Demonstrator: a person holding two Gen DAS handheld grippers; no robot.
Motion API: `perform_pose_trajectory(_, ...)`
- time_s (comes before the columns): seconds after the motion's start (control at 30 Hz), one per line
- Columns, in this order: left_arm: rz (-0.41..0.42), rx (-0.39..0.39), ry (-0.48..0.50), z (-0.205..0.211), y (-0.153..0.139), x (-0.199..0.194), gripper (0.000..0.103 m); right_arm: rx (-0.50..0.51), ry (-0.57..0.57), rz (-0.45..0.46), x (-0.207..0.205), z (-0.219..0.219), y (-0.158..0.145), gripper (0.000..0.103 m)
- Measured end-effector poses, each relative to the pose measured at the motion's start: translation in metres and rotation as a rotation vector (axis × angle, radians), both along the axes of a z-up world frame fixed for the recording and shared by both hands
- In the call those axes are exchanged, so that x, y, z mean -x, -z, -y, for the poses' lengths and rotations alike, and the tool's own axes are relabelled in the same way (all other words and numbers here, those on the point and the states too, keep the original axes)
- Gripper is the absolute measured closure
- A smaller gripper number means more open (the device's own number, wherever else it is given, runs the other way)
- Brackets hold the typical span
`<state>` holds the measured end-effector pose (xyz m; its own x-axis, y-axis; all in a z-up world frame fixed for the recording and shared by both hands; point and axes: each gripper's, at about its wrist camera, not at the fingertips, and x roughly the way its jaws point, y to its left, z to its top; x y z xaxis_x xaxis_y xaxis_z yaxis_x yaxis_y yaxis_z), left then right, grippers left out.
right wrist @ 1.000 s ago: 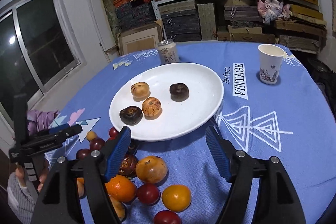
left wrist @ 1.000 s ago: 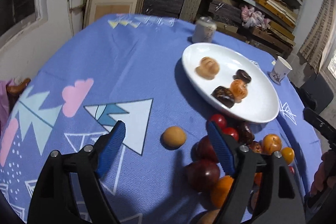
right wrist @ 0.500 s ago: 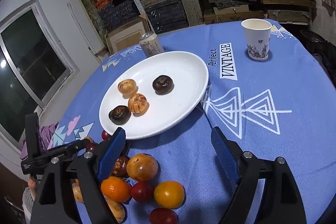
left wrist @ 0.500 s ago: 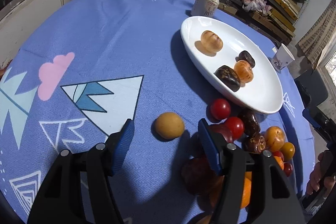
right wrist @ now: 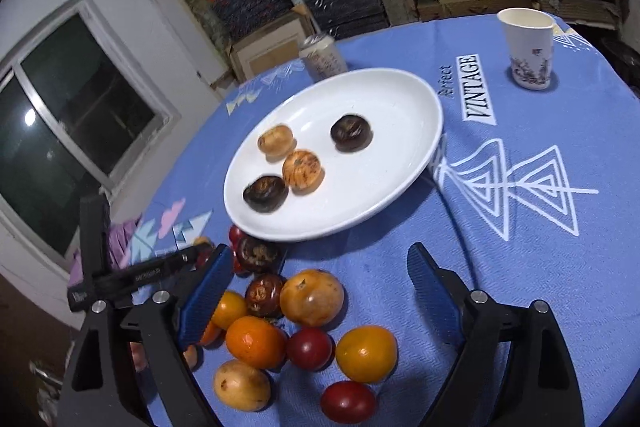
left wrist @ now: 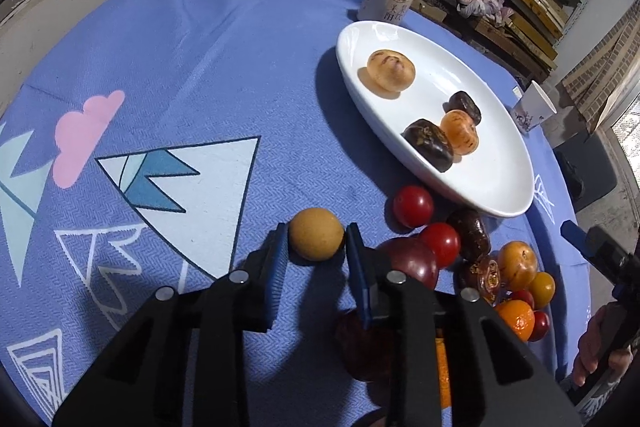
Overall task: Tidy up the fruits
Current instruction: 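Grasp the small tan round fruit with the left tool while the right tool grasps an orange persimmon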
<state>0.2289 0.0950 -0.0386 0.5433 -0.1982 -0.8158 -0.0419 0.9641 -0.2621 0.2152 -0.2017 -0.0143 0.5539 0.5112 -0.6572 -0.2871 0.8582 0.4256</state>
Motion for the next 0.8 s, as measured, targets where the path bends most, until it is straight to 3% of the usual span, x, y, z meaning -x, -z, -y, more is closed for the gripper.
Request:
perform_pose_trajectory(0.17, 0.015, -0.021, 0.001, 0.003, -0.003, 0.003, 0.074, 0.134, -0.066, -0.006, 0.004, -0.024, 0.009, 0.017)
perform_pose_trajectory(0.37, 0.032, -0.006, -0.002, 0.001, -0.008, 0.007, 0.074, 0.145, -0.078, -0.045, 0.000, -0.027, 0.020, 0.036)
perform_pose_trajectory(0.53, 0.034, -0.006, 0.003, 0.000, -0.008, 0.008, 0.074, 0.204, -0.114, -0.040, 0.001, -0.038, 0.025, 0.036)
perform_pose_trajectory(0.7, 0.032, -0.007, 0.000, 0.000, -0.008, 0.008, 0.074, 0.200, -0.128, -0.047, 0.002, -0.039, 0.030, 0.055)
perform_pose_trajectory(0.8, 0.027, -0.005, 0.001, 0.000, -0.007, 0.008, 0.074, 0.193, -0.129, -0.039, 0.004, -0.039, 0.030, 0.057)
